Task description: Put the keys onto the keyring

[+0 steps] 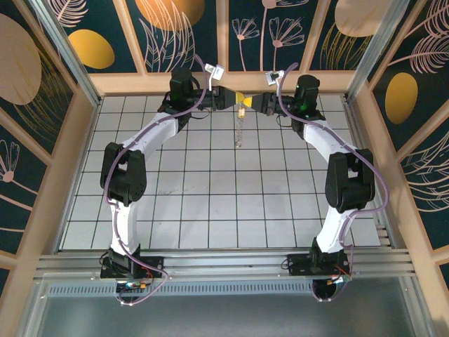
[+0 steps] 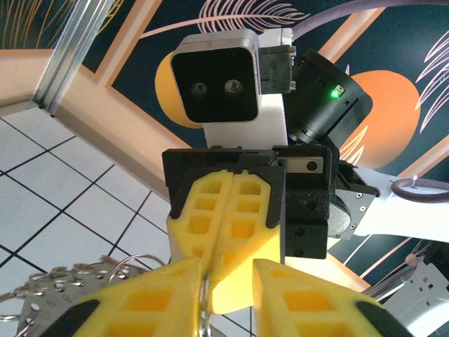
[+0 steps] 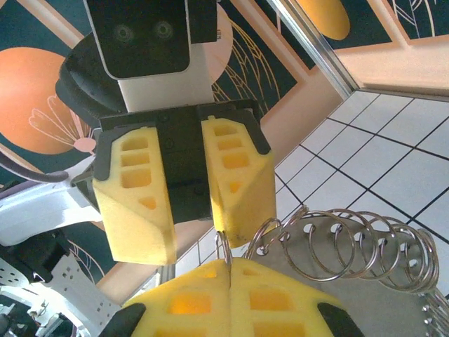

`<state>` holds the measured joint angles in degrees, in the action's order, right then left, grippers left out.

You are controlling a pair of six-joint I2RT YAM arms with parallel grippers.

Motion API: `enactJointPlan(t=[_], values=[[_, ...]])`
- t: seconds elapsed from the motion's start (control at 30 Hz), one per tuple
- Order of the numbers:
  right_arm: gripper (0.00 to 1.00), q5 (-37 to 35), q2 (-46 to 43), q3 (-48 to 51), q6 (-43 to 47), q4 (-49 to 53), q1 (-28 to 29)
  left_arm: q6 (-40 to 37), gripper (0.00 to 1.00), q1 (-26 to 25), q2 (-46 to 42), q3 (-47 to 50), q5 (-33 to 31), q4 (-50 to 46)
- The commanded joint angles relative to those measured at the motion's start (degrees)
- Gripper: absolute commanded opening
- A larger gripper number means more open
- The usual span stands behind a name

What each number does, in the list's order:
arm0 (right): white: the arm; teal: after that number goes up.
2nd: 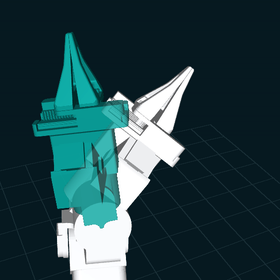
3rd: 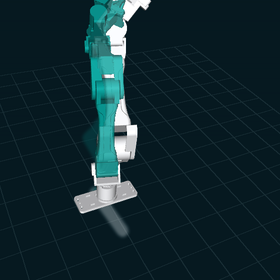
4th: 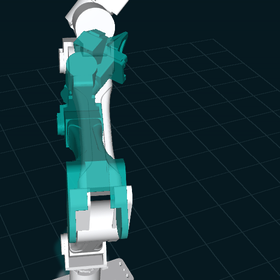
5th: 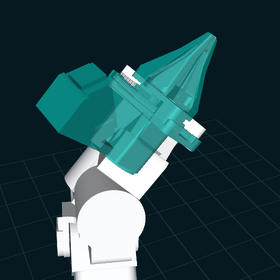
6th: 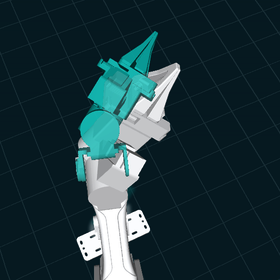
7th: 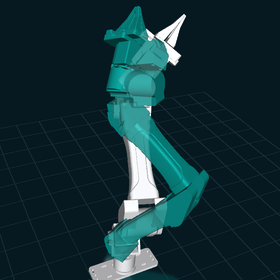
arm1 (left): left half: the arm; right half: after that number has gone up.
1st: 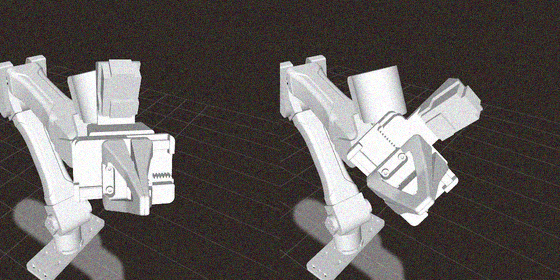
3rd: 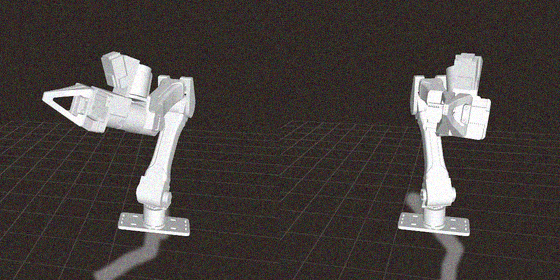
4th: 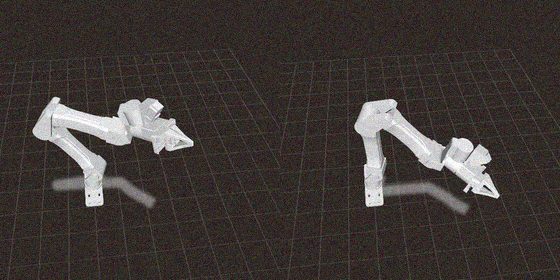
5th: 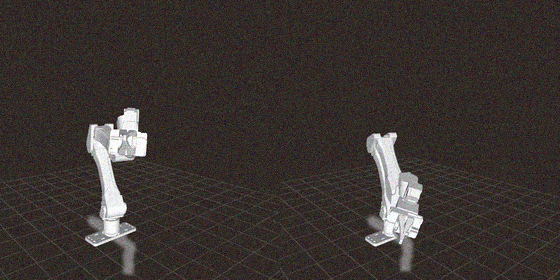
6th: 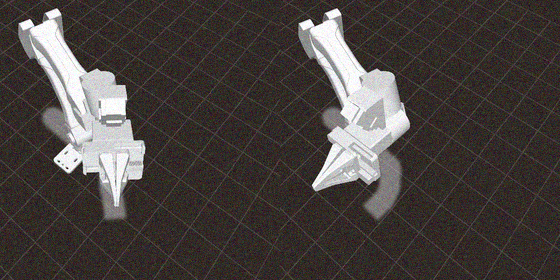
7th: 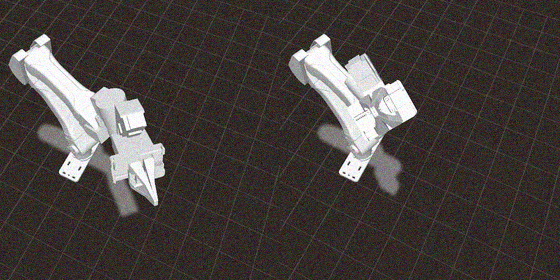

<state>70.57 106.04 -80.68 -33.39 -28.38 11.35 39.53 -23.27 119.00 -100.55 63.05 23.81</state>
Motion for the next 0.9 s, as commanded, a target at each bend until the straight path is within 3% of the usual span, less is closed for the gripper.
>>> enactJointPlan(t=[0.0, 0.23, 0.5, 0.67, 0.87], values=[[0.0, 0.0, 0.4, -2.6, -0.3, -3.2, 0.4, 0.5, 0.23, -0.5, 0.8, 0.4, 2.0, 2.9], [0.0, -1.1, 0.4, -2.4, -0.3, -2.9, -0.1, 0.7, 0.24, -0.5, -0.4, 2.9, 1.6, 4.9], [0.0, -1.1, 0.5, -2.0, -1.4, -4.3, -0.4, 2.2, 0.15, -0.5, -0.7, 3.7, 1.5, 7.5], [0.0, -0.7, 0.5, -1.8, -1.3, -4.3, -0.2, 3.7, 0.22, -0.5, -0.6, 3.8, 0.7, 9.9], [0.0, -0.6, 0.4, -1.6, -1.2, -4.3, -0.3, 5.6, 0.18, -0.5, -0.4, 4.0, 0.5, 12.6]])
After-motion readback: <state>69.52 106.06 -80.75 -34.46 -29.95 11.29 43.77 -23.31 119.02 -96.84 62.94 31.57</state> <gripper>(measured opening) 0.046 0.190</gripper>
